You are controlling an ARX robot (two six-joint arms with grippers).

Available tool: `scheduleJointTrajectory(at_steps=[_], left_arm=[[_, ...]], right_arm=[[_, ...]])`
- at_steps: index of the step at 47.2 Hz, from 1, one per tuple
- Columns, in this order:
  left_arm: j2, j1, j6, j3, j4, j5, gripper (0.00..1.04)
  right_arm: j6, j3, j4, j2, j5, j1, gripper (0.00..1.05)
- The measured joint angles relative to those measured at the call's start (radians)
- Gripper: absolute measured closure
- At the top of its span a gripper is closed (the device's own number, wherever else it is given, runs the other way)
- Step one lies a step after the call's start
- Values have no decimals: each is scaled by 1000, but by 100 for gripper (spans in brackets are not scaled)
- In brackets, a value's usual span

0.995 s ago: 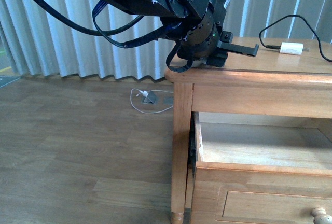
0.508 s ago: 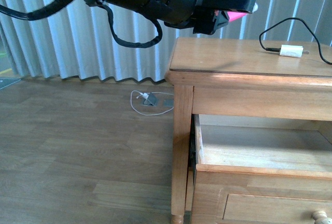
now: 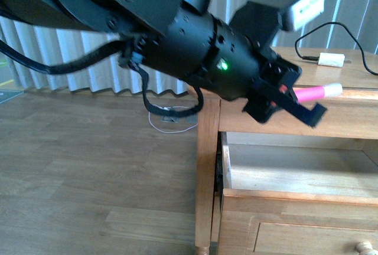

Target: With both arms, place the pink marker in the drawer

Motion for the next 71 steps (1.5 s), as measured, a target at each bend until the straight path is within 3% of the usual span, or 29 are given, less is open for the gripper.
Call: scheduleJointTrajectory(at_steps=[14, 29, 47, 58, 71], left_arm=[[178, -29, -36, 133, 0, -80, 90], [235, -44, -36, 148, -13, -100, 90], [190, -40, -36, 89, 40, -148, 36], [26, -11, -66, -38, 114, -237, 5], [-341, 116, -179, -343, 284, -370, 6]], right_arm=[[0, 0, 0, 0, 0, 0, 8], [0, 0, 0, 0, 0, 0, 8], [0, 0, 0, 0, 0, 0, 8], [0, 0, 0, 0, 0, 0, 8], [0, 0, 0, 0, 0, 0, 8]])
